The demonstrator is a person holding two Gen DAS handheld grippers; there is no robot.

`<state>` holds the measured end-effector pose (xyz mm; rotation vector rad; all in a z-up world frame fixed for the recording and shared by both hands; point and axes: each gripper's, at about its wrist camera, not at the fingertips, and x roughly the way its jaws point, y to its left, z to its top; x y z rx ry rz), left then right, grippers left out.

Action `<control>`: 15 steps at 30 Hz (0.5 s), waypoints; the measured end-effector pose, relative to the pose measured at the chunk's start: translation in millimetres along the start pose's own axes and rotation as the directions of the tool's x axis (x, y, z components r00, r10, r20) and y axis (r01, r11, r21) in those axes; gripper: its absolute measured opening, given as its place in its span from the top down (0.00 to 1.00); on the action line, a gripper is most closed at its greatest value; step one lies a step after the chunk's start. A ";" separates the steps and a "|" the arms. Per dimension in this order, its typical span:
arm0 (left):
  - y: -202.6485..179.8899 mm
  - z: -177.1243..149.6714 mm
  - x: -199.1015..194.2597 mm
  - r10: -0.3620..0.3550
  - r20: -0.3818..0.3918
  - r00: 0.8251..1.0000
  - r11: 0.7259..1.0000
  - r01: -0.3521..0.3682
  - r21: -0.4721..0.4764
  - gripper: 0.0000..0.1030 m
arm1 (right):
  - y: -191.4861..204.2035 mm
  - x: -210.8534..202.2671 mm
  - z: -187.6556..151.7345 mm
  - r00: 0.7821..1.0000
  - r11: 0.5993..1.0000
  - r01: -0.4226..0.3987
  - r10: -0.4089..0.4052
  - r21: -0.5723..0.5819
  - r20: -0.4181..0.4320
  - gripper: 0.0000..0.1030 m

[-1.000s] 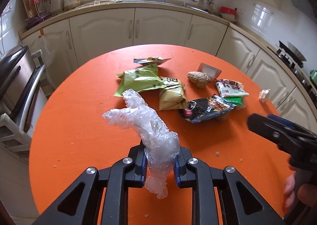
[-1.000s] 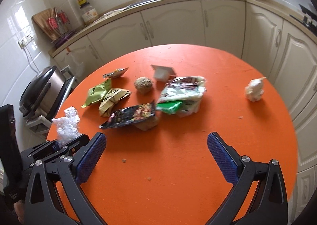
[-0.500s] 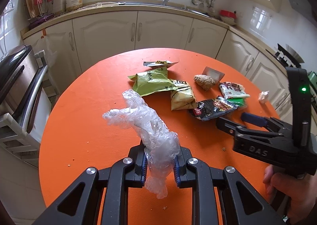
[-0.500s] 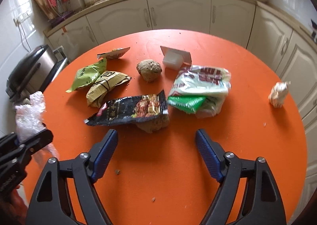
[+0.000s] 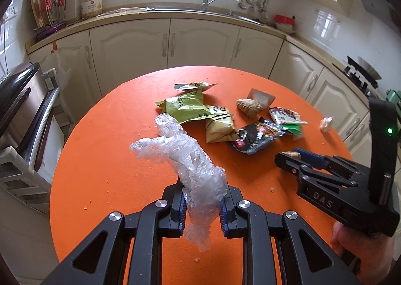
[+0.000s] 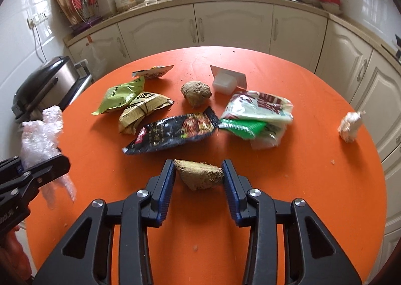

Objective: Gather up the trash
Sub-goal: 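Grasp the clear plastic bag with the left tool while the right tool grasps the brown ball, then carry the clear bag and brown ball with both tools over the blue bin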

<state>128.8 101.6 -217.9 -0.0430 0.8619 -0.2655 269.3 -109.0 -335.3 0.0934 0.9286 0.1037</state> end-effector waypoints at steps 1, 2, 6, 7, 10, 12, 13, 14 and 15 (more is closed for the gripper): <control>-2.2 0.1 -2.6 -0.005 0.004 1.000 1.000 0.005 0.006 0.83 | -2.7 -8.3 -3.5 1.000 1.000 -0.008 0.008 0.011 0.006 0.63; -5.7 -0.9 -5.5 -0.009 0.009 1.000 1.000 0.009 0.011 0.83 | -4.2 -14.5 -5.6 1.000 1.000 -0.012 0.012 0.017 0.012 0.63; -24.2 -6.0 -20.8 -0.031 0.031 0.999 0.999 0.030 0.034 0.83 | -10.6 -49.7 -13.3 0.999 0.999 -0.022 0.020 0.037 0.050 0.63; -28.8 -6.8 -25.9 -0.038 0.039 0.999 0.999 0.036 0.041 0.83 | -12.9 -60.0 -15.0 0.998 0.999 -0.021 0.018 0.043 0.064 0.63; -43.3 -9.3 -41.2 -0.055 0.063 0.996 0.997 0.051 0.062 0.83 | -18.1 -90.3 -19.9 0.994 0.998 -0.021 0.016 0.053 0.104 0.63; -54.0 -11.4 -51.2 -0.065 0.080 0.995 0.995 0.058 0.084 0.83 | -22.3 -108.3 -22.5 0.992 0.998 -0.026 0.017 0.064 0.126 0.63; -60.9 -12.6 -57.6 -0.073 0.090 0.993 0.993 0.064 0.098 0.83 | -25.1 -118.3 -24.3 0.990 0.997 -0.021 0.012 0.068 0.138 0.63; -67.2 -13.1 -62.9 -0.081 0.097 0.992 0.991 0.070 0.113 0.83 | -27.4 -126.5 -26.8 0.989 0.997 -0.017 0.007 0.072 0.150 0.63; -73.3 -14.1 -67.3 -0.089 0.104 0.991 0.989 0.075 0.128 0.83 | -30.4 -135.3 -29.2 0.987 0.997 -0.012 0.000 0.076 0.163 0.63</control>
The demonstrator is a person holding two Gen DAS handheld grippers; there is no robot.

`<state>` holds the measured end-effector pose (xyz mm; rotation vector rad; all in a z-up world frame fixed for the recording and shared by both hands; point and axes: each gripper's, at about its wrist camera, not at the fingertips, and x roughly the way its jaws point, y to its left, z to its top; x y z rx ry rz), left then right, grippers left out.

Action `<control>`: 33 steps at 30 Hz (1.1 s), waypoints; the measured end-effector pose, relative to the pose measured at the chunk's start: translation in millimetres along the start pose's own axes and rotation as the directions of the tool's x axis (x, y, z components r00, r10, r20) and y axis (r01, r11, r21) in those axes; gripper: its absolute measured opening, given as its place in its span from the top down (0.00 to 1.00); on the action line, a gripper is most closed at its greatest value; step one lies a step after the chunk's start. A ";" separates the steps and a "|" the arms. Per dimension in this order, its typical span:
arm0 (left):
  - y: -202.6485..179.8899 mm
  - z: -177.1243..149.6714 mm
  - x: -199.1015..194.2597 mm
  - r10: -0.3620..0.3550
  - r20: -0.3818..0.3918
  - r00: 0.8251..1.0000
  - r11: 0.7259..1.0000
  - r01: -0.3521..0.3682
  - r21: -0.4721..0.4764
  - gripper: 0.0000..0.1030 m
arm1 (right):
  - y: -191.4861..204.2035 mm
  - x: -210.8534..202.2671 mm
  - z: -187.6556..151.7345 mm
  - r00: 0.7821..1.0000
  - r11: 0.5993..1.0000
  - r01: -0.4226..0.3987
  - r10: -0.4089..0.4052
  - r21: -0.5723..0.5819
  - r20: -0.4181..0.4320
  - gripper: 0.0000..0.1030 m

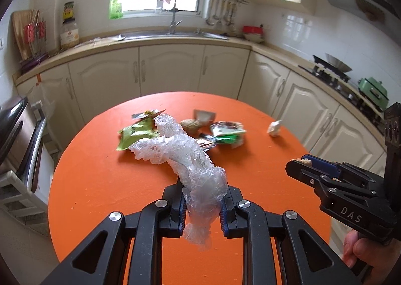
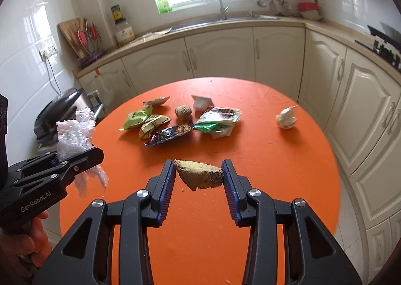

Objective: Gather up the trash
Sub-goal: 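Carry the clear bag and brown ball with both tools over the blue bin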

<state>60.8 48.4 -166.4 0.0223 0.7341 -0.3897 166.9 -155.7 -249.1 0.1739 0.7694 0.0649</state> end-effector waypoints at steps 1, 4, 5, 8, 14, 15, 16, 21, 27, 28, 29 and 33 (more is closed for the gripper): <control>-8.8 0.5 -5.5 -0.008 0.011 1.000 1.000 0.008 0.018 0.83 | -4.2 -11.3 -0.7 1.000 1.000 0.007 -0.007 0.008 0.015 0.63; -31.6 -0.9 -19.5 -0.033 0.039 0.999 0.998 0.030 0.058 0.83 | -14.9 -39.9 -4.2 0.998 0.999 0.024 -0.025 0.028 0.057 0.63; -39.8 -1.1 -24.4 -0.044 0.049 0.998 0.997 0.040 0.073 0.83 | -20.0 -49.1 -4.6 0.997 0.999 0.034 -0.036 0.031 0.069 0.63; -62.8 -5.4 -36.9 -0.078 0.074 0.994 0.991 0.069 0.115 0.83 | -33.4 -78.6 -8.6 0.993 0.997 0.050 -0.055 0.053 0.104 0.63; -111.1 -16.3 -53.8 -0.169 0.091 0.981 0.967 0.147 0.207 0.83 | -65.0 -134.8 -22.8 0.977 0.986 0.124 -0.140 0.108 0.161 0.63; -118.0 -16.9 -54.6 -0.182 0.090 0.979 0.963 0.159 0.220 0.83 | -72.5 -145.3 -26.5 0.973 0.983 0.140 -0.160 0.122 0.168 0.63; -126.9 -19.0 -56.1 -0.198 0.089 0.976 0.956 0.172 0.236 0.83 | -79.7 -153.4 -29.7 0.969 0.979 0.153 -0.175 0.136 0.172 0.63; -170.1 -24.8 -56.9 -0.280 0.070 0.957 0.918 0.246 0.312 0.83 | -118.4 -196.7 -54.2 0.943 0.948 0.235 -0.276 0.216 0.187 0.63; -230.0 -29.5 -35.1 -0.372 -0.005 0.928 0.852 0.344 0.394 0.83 | -166.2 -236.1 -89.6 0.908 0.892 0.319 -0.385 0.321 0.164 0.63; -241.0 -34.0 -30.1 -0.393 -0.034 0.919 0.835 0.372 0.404 0.83 | -174.4 -242.6 -96.6 0.902 0.879 0.334 -0.403 0.339 0.156 0.63; -251.8 -35.7 -23.5 -0.407 -0.061 0.911 0.821 0.394 0.413 0.83 | -182.9 -248.3 -104.5 0.895 0.866 0.352 -0.423 0.356 0.144 0.63; -297.5 -47.0 -1.2 -0.453 -0.159 0.877 0.757 0.473 0.452 0.83 | -221.4 -267.8 -142.1 0.871 0.803 0.402 -0.484 0.440 0.088 0.62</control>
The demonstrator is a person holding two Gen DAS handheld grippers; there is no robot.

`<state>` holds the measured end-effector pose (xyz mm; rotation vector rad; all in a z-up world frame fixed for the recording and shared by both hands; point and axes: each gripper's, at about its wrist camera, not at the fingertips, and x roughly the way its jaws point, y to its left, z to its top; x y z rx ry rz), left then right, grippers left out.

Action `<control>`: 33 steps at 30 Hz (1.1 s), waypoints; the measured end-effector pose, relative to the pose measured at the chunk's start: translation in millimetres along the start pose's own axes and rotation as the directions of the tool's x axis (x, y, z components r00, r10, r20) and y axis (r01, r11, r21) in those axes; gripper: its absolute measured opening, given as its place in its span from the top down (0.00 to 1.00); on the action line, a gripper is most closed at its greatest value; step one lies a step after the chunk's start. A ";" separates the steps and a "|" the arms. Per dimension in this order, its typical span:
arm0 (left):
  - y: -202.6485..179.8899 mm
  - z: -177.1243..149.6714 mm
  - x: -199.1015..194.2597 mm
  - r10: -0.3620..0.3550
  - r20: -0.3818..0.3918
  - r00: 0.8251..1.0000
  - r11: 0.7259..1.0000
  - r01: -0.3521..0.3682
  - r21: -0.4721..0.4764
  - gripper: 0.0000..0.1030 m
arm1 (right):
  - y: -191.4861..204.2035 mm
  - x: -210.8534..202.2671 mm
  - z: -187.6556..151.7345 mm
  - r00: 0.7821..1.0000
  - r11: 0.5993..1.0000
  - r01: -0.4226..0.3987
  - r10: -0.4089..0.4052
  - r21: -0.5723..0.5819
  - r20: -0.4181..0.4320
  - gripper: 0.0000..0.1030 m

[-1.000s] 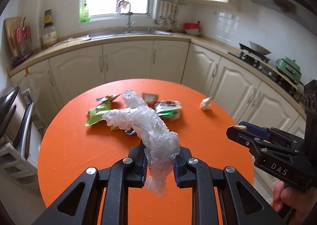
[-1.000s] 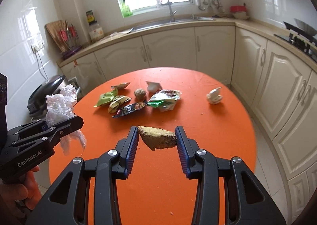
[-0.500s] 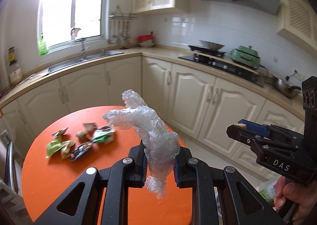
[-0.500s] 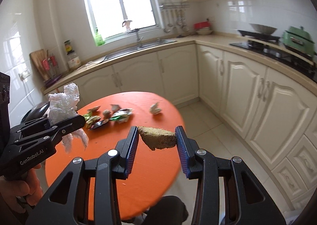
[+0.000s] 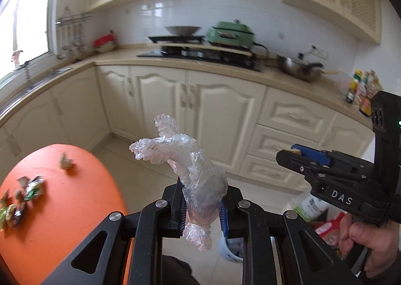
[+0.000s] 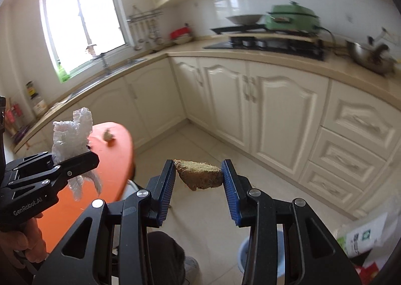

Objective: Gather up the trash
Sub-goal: 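Carry the clear bag and brown ball with both tools over the blue bin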

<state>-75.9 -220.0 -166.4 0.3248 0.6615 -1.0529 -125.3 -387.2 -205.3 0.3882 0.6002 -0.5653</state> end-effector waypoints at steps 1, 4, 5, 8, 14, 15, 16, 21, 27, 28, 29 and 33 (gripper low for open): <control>-7.7 0.0 10.4 -0.022 -0.015 1.000 1.000 0.022 0.012 0.83 | -13.5 0.6 -4.3 1.000 1.000 0.024 -0.024 0.019 -0.008 0.62; -24.3 2.8 40.7 -0.088 -0.066 0.994 0.995 0.091 0.042 0.83 | -47.8 4.0 -18.4 0.996 0.995 0.081 -0.078 0.065 -0.037 0.62; -30.5 2.0 51.9 -0.115 -0.085 0.990 0.992 0.120 0.050 0.83 | -59.8 7.1 -24.0 0.994 0.992 0.099 -0.095 0.083 -0.050 0.63; -35.9 8.9 87.7 -0.156 -0.141 0.978 0.983 0.167 0.070 0.83 | -90.3 13.4 -40.3 0.987 0.981 0.146 -0.135 0.130 -0.091 0.63; -57.3 21.6 169.1 -0.224 -0.261 0.939 0.963 0.254 0.087 0.83 | -140.1 33.7 -75.2 0.968 0.953 0.214 -0.177 0.213 -0.179 0.63; -60.3 22.2 183.8 -0.231 -0.286 0.930 0.961 0.265 0.084 0.83 | -146.7 38.2 -80.7 0.964 0.949 0.222 -0.179 0.225 -0.195 0.63; -62.1 23.4 198.6 -0.240 -0.310 0.920 0.958 0.275 0.075 0.83 | -152.4 42.0 -86.4 0.961 0.945 0.228 -0.179 0.236 -0.210 0.63; -74.3 25.0 270.6 -0.266 -0.402 0.876 0.952 0.304 0.033 0.83 | -178.3 61.0 -114.9 0.946 0.922 0.250 -0.167 0.296 -0.278 0.63; -88.1 19.2 340.1 -0.275 -0.484 0.831 0.949 0.317 0.005 0.83 | -203.2 84.0 -140.8 0.930 0.896 0.265 -0.140 0.356 -0.340 0.62; -89.0 19.5 350.6 -0.278 -0.494 0.824 0.948 0.319 -0.001 0.83 | -204.9 86.0 -143.6 0.928 0.893 0.266 -0.135 0.364 -0.346 0.62; -91.7 18.1 358.5 -0.279 -0.501 0.819 0.947 0.320 -0.005 0.83 | -207.6 88.4 -146.8 0.927 0.890 0.269 -0.134 0.369 -0.352 0.62; -97.2 14.5 389.9 -0.278 -0.530 0.801 0.949 0.314 -0.022 0.83 | -216.9 99.2 -155.8 0.919 0.880 0.276 -0.124 0.387 -0.374 0.62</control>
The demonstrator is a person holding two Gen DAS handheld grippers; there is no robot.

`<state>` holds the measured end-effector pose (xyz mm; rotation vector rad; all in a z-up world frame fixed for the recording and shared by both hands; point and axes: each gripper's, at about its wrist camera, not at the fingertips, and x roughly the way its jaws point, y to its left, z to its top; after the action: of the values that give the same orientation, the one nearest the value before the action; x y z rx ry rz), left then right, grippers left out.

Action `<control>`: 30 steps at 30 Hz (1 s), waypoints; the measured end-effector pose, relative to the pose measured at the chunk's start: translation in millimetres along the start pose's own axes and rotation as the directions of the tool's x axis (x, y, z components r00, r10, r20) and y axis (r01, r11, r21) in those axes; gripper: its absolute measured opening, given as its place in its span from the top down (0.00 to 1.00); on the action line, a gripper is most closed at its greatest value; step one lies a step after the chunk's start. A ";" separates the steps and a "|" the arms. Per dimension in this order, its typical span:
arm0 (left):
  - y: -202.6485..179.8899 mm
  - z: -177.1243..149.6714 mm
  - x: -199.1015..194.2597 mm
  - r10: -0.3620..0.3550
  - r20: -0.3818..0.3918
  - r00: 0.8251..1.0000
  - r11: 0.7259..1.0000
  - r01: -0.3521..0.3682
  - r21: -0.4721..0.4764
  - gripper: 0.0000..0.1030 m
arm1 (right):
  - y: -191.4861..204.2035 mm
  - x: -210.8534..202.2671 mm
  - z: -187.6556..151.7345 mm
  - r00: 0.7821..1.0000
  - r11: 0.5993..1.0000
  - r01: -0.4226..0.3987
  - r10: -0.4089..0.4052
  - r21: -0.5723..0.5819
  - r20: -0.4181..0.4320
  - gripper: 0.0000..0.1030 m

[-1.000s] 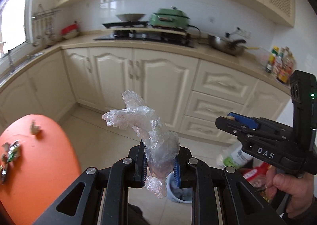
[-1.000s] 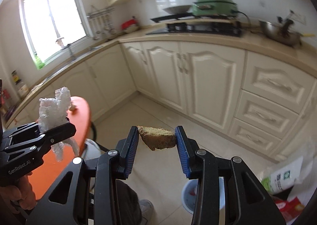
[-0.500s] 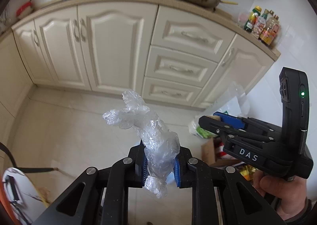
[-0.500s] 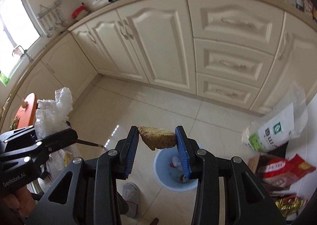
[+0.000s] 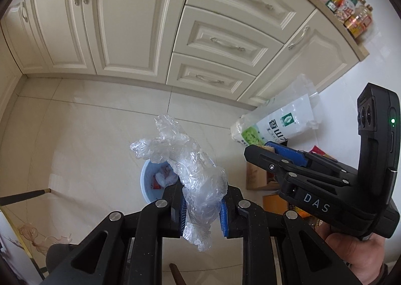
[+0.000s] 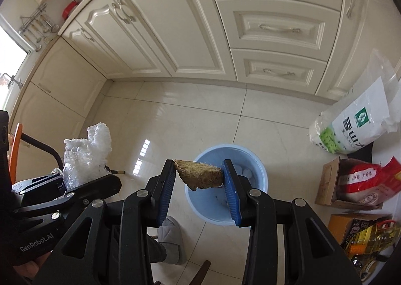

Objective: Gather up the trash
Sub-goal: 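Carry the clear bag and brown ball with both tools over the blue bin, then open both tools to drop the clear bag and ball into the bin, then move both empty tools back to the orange table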

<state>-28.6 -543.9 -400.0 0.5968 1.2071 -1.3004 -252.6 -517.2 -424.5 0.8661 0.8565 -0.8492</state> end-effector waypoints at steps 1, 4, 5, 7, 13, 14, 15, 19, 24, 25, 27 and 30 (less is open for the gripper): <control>-0.3 2.5 5.8 0.000 -0.005 1.000 1.000 0.000 -0.003 0.83 | -2.2 4.5 -0.1 1.000 1.000 0.002 -0.002 0.005 -0.010 0.62; 1.4 9.8 23.3 -0.001 -0.034 0.999 1.000 0.001 -0.009 0.82 | -7.3 12.9 -0.7 1.000 0.999 0.008 -0.008 0.031 -0.024 0.61; 1.7 12.1 28.8 0.005 -0.040 0.999 1.000 -0.005 -0.011 0.80 | -9.5 15.4 -0.3 1.000 0.999 0.013 -0.012 0.040 -0.025 0.60; 2.3 15.5 37.6 0.010 -0.047 0.999 1.000 -0.011 -0.015 0.75 | -13.0 19.9 -1.1 0.999 0.998 0.015 -0.013 0.055 -0.033 0.60; 4.3 17.1 42.1 0.052 -0.030 0.998 0.998 -0.053 -0.032 0.36 | -18.3 23.8 -5.3 0.999 0.996 0.042 -0.039 0.080 -0.032 0.25; 4.8 16.0 41.0 0.056 -0.031 0.998 0.998 -0.057 -0.036 0.34 | -18.8 22.6 -5.8 0.999 0.996 0.046 -0.044 0.083 -0.024 0.14; 5.9 14.3 38.8 0.062 -0.033 0.998 0.997 -0.064 -0.040 0.33 | -19.3 21.9 -6.2 0.999 0.995 0.052 -0.051 0.087 -0.020 0.07; 4.0 9.2 27.1 0.116 -0.005 0.993 0.992 -0.116 -0.049 0.25 | -17.5 20.8 -7.4 0.997 0.993 0.078 -0.076 0.091 -0.031 0.00; -5.8 -5.5 0.5 0.186 0.054 0.981 0.982 -0.184 -0.045 0.17 | -9.3 14.1 -8.6 0.996 0.993 0.085 -0.083 0.081 -0.026 0.00; -8.7 -8.8 -5.7 0.203 0.063 0.977 0.979 -0.201 -0.045 0.15 | -5.9 12.0 -8.6 0.996 0.994 0.082 -0.080 0.078 -0.025 0.00; -15.4 -15.6 -17.7 0.222 0.087 0.971 0.975 -0.219 -0.042 0.14 | -0.3 7.9 -8.5 0.997 0.994 0.081 -0.080 0.071 -0.018 0.00; -20.5 -28.4 -39.9 0.242 0.122 0.963 0.970 -0.239 -0.042 0.14 | 13.3 -2.5 -7.3 0.998 0.996 0.070 -0.070 0.052 0.000 0.00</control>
<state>-50.4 -507.9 -367.7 0.6127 1.0127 -1.0982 -243.9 -504.9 -421.4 0.8852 0.8707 -0.9370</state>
